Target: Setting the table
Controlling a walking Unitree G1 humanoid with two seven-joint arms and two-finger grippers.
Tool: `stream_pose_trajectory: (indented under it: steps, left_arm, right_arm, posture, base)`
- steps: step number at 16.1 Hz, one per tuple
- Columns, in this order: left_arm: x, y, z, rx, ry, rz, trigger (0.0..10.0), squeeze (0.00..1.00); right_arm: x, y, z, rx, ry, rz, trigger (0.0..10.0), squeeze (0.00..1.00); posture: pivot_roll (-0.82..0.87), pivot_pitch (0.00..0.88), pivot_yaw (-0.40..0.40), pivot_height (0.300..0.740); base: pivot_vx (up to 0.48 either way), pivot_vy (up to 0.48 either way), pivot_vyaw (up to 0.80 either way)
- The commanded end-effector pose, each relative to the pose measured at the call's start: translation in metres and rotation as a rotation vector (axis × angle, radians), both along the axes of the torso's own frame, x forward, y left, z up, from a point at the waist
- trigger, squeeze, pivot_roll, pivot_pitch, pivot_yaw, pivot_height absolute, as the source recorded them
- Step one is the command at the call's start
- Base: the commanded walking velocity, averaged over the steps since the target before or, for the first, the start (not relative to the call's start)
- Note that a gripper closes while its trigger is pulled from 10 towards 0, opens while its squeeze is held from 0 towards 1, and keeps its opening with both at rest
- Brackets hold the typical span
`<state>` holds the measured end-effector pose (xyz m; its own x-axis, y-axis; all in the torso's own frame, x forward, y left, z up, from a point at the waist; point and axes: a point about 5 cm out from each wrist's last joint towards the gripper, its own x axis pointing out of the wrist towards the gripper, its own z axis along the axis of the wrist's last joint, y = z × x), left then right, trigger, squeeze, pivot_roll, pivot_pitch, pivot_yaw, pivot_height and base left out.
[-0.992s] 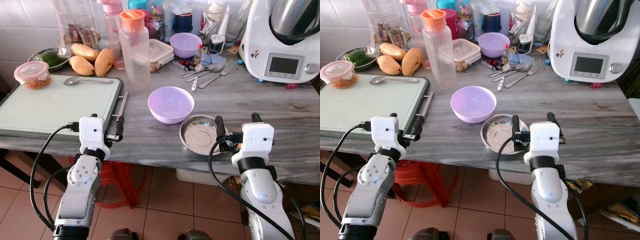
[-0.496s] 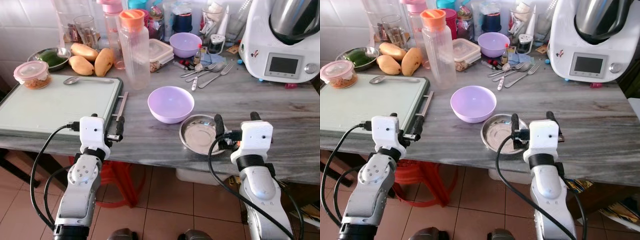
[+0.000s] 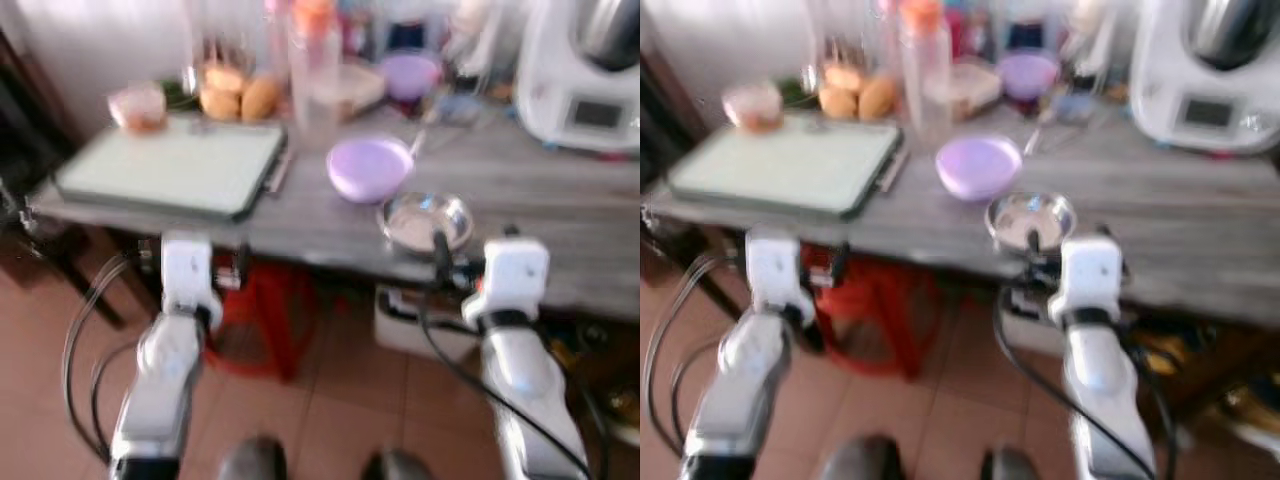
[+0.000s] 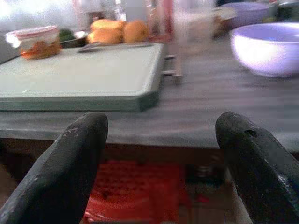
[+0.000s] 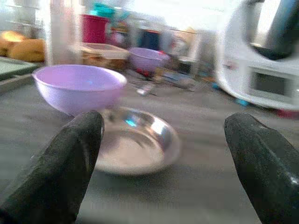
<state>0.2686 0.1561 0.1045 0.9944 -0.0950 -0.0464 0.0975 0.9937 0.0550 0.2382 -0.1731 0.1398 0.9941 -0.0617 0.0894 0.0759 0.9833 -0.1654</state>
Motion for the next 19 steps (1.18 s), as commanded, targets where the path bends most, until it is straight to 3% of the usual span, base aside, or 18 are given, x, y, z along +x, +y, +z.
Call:
stream_pose_trajectory:
  steps: [1,7,10,19]
  left_arm:
    - [0.003,0.000,0.005,0.006,-0.013,-0.007,10.0,0.00]
    - [0.004,-0.002,0.005,0.011,-0.018,-0.027,10.0,0.00]
    - [0.003,-0.011,0.009,-0.073,-0.032,-0.122,10.0,0.00]
    - [0.004,-0.019,0.012,-0.106,-0.041,-0.193,10.0,0.00]
  right_arm:
    - [0.001,0.001,0.001,0.017,-0.006,0.002,10.0,0.00]
    - [0.003,0.001,0.000,0.024,-0.005,-0.003,10.0,0.00]
    - [0.006,0.002,-0.001,0.039,0.000,-0.008,10.0,0.00]
    - [0.013,0.001,0.000,0.044,-0.003,-0.002,10.0,0.00]
  posture:
    - [-0.05,0.000,0.025,0.740]
    - [-0.04,0.000,0.026,0.740]
    - [-0.04,0.000,0.026,0.740]
    - [-0.05,0.000,0.023,0.740]
  base:
    - [-0.304,0.000,0.00]
    - [-0.291,0.000,0.00]
    - [0.000,0.000,0.00]
    - [0.000,0.000,-0.78]
